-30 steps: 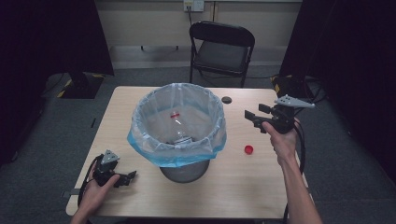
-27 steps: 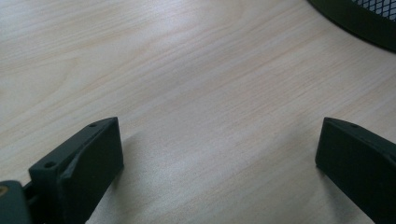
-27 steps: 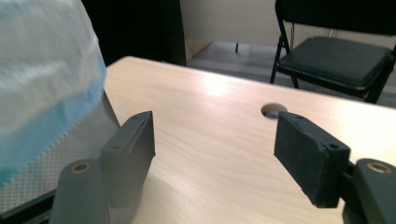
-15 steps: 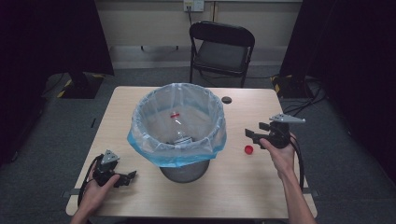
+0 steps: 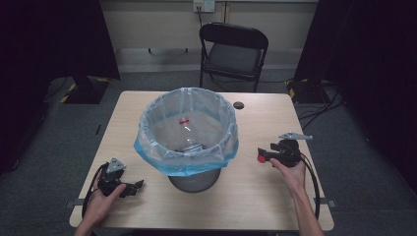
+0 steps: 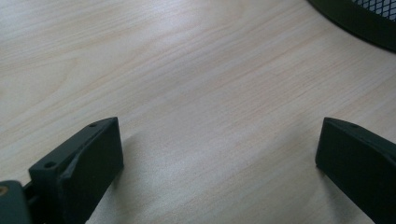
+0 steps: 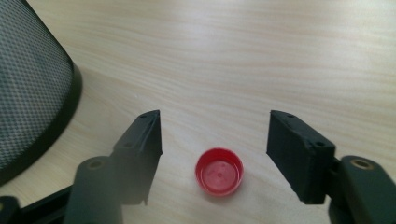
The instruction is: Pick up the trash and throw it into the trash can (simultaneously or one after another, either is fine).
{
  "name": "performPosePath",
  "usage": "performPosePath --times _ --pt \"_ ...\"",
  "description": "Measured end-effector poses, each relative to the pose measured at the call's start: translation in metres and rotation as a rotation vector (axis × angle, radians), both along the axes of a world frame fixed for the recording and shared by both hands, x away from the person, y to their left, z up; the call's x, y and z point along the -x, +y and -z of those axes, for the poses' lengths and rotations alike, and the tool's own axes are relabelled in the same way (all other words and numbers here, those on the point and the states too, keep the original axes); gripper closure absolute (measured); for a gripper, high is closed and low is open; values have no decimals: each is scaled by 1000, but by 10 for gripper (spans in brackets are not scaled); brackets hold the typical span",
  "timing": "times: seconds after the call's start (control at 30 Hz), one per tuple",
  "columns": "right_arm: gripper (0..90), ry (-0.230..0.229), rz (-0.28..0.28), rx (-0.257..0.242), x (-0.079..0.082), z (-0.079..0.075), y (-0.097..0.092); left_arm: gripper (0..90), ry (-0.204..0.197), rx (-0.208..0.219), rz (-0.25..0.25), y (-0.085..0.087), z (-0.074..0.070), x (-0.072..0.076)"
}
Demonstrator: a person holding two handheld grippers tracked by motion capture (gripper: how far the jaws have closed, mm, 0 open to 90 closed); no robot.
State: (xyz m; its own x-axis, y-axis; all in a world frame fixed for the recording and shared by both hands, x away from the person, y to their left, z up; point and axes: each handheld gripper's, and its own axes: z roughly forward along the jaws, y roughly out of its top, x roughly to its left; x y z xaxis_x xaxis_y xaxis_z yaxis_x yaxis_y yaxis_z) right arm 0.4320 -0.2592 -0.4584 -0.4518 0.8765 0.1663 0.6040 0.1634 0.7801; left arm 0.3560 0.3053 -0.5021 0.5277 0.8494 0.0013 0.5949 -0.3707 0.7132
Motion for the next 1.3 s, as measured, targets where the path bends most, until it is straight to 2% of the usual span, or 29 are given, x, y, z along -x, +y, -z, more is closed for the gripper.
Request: performPosePath --times 0.17,0.33,0.47,0.57,0.67,0.7,0.73,1.0,1.3 --pt "381 55 15 37 -2 19 2 3 0 0 -1 0 0 0" --pt "424 46 14 63 -3 21 5 3 0 1 -1 0 0 0" --pt "453 84 10 114 -5 29 8 3 0 0 0 0 0 0" --pt "465 77 12 115 -4 31 9 3 0 1 -1 0 0 0" --pt "508 43 7 161 -1 32 11 3 0 0 -1 0 0 0" --pt "508 43 7 161 -1 32 11 3 0 0 -1 0 0 0" --pt "528 16 -3 201 2 33 14 3 0 0 -1 0 0 0" --pt "589 49 21 215 6 30 20 3 0 0 -2 0 0 0" --pt "593 69 47 190 5 29 19 3 0 0 -1 0 0 0"
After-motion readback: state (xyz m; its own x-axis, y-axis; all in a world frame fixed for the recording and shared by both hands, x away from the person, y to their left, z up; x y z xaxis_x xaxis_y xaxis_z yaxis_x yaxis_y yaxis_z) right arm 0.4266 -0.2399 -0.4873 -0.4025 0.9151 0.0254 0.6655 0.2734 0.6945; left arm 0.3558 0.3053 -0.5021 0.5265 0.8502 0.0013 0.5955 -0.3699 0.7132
